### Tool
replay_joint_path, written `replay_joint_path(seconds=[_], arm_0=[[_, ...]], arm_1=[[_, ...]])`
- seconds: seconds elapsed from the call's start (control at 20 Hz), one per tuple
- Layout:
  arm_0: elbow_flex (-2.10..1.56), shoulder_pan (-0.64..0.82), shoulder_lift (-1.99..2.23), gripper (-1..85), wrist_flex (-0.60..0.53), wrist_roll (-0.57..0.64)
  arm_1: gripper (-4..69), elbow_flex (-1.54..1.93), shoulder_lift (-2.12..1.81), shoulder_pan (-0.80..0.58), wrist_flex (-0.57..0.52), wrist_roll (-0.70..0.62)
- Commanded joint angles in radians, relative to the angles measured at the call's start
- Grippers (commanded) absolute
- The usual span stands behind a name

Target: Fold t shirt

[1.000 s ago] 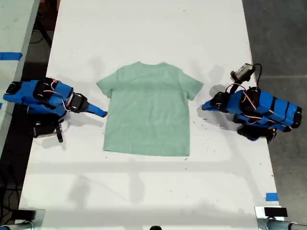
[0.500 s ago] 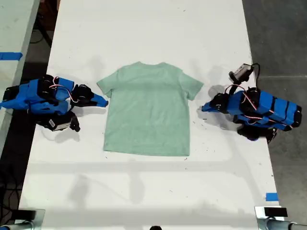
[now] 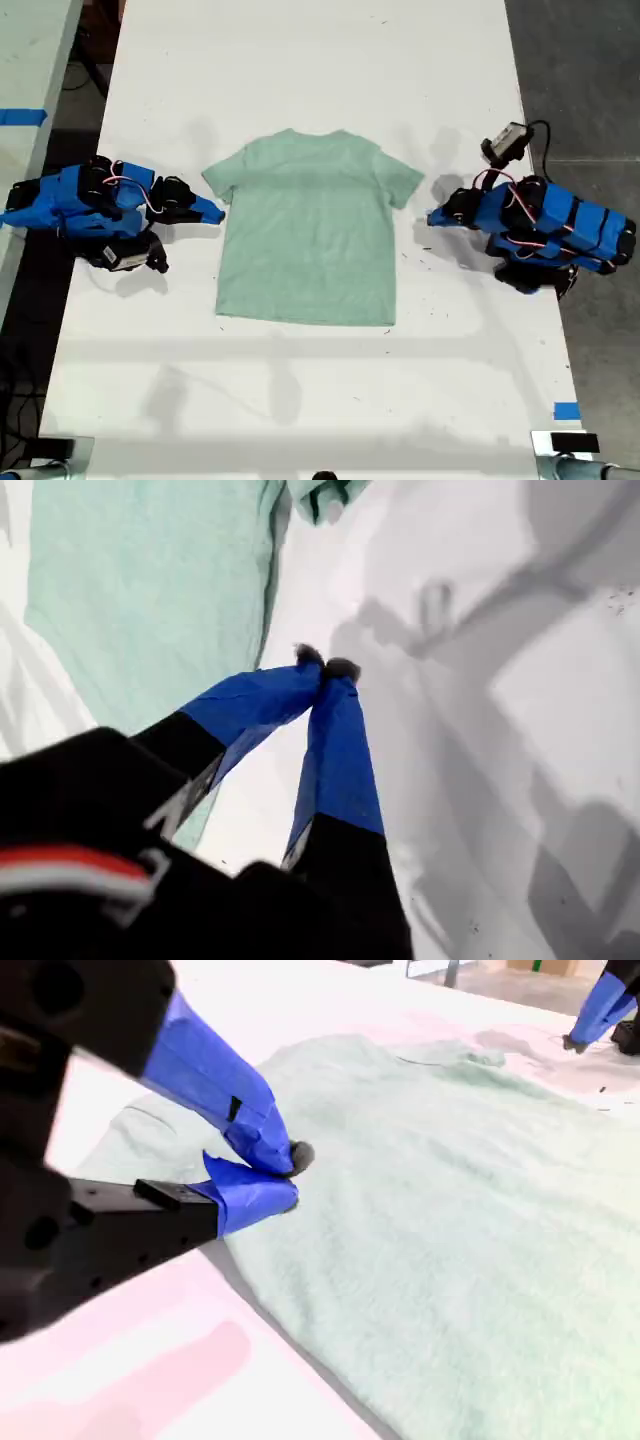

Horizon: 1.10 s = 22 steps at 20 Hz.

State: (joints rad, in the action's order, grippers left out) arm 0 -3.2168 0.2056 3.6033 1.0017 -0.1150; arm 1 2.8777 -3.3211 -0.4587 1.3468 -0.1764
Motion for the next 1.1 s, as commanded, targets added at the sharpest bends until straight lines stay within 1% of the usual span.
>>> replay_joint_path(seconds=[0.0,0.1,0.15,0.3,0.35,0.45,0.5,0.55,0.6,0.65,0.75,0.85,1.0,1.05], arm_0=[[-0.009,-0.003,0.005,-0.1,0.003,-0.017],[-0.009,-0.005,0.005,0.5,0.011,-0.029],[-0.008,-0.005,0.003,3.6,0.048,-0.11],[-0.006,-0.041,0.003,5.9,0.049,-0.098],[-0.005,-0.048,0.003,3.7,0.049,-0.098],[-0.005,-0.037,0.003,1.3,0.051,-0.097],[-0.005,-0.021,0.003,1.3,0.051,-0.097],[-0.005,-0.009,0.003,1.5,0.051,-0.095],[-0.005,-0.006,0.003,1.7,0.051,-0.094],[-0.005,-0.008,0.003,1.8,0.051,-0.094],[-0.005,-0.014,0.003,2.0,0.051,-0.094],[-0.006,-0.018,0.003,2.0,0.051,-0.094],[-0.006,-0.02,0.003,2.1,0.051,-0.091],[-0.006,-0.02,0.003,2.1,0.051,-0.091]], arm_1=[[1.3,-0.186,0.149,-0.043,0.0,-0.067],[1.3,-0.172,0.133,-0.043,-0.008,-0.066],[1.3,-0.156,0.112,-0.04,-0.008,-0.061],[1.3,-0.075,-0.055,-0.009,0.034,-0.049],[1.3,-0.066,-0.092,-0.006,0.054,-0.057],[1.3,-0.155,0.028,-0.049,0.064,-0.107],[5.6,-0.244,0.176,-0.092,0.044,-0.156],[13.4,-0.351,0.357,-0.14,0.009,-0.225],[23.3,-0.454,0.532,-0.189,-0.023,-0.287],[26.2,-0.534,0.692,-0.245,-0.064,-0.344],[28.7,-0.632,0.976,-0.353,-0.179,-0.43],[28.7,-0.707,1.223,-0.443,-0.299,-0.489],[26.9,-0.787,1.482,-0.486,-0.362,-0.505],[23.6,-0.785,1.519,-0.485,-0.371,-0.5]])
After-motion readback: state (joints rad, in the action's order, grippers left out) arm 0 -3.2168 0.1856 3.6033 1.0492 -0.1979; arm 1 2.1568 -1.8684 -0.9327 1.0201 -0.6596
